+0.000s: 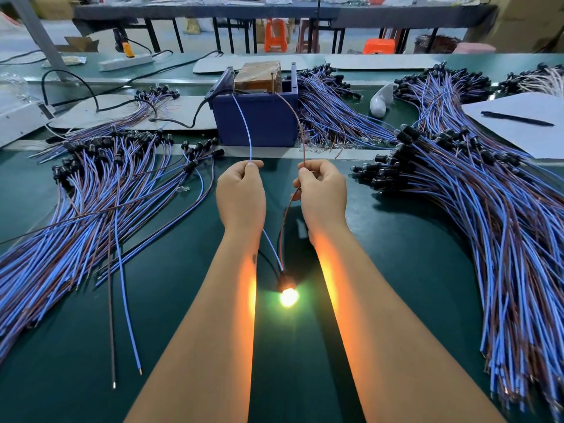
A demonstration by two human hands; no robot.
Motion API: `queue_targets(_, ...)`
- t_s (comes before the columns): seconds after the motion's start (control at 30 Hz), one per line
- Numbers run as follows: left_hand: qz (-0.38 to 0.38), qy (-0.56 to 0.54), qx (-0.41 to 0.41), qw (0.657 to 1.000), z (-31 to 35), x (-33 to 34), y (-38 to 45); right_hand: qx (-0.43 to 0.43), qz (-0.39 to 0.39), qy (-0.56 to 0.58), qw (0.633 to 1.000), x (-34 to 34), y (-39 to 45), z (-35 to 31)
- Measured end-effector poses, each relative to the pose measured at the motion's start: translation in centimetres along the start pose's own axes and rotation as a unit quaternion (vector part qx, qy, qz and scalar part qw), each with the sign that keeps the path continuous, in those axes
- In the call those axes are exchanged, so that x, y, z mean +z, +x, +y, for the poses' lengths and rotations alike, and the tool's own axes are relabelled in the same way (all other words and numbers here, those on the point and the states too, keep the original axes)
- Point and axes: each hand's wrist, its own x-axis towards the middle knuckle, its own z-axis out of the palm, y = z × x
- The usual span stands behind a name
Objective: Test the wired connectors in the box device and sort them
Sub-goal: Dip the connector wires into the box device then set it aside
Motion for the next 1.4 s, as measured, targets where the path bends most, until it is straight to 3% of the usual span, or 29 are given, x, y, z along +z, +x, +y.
queue_targets(0.3,-0.009,-0.008,-0.004,1.0,0.0,0.0,0.1,-0.03,0.004,-0.019,0.999,0.0,-0.1,-0.1)
queue_targets(0.43,-0.085,-0.092,-0.023,0.992,0.6,0.4,-0.1,-0.099,-0.048,-0.054,0.992,0.7,-0.9,-0.2)
queue_targets(0.6,-0.146,-0.131,-0.036,0.98,0.8,0.5,-0.4,-0.096,-0.08,-0.08,0.989,0.5,-0.6,0.1)
queue_targets(0.73,-0.112,-0.226,-0.103,0.962,1.0,0.0,0.3,0.016,-0.167,0.053,0.984,-0.2,-0.2,-0.4)
queue_targets(0.87,-0.082,-0.352,-0.144,0.921,0.9,-0.7,1.2,-0.051,-0.3,-0.029,0.952,-1.2,0.0,-0.4)
queue_targets(0.93,-0.058,-0.361,-0.157,0.917,0.7,-0.9,1.3,-0.055,-0.314,0.003,0.948,-1.2,-0.3,-0.5)
queue_targets(1.07,-0.045,-0.316,-0.151,0.936,0.4,-0.7,1.1,-0.055,-0.153,0.135,0.977,-0.8,-0.1,-0.8)
queue_targets(1.2,-0.103,-0.068,-0.003,0.992,0.0,0.2,-0.3,-0.054,-0.01,0.088,0.995,-2.4,0.7,-0.9)
queue_targets(1.3,-0.208,0.048,0.084,0.973,0.0,1.6,-2.5,-0.04,0.048,0.078,0.995,-4.1,1.2,-1.1)
queue_targets(1.4,-0.275,0.11,0.168,0.94,0.4,3.2,-4.9,-0.033,0.05,0.088,0.994,-6.3,1.6,-2.1)
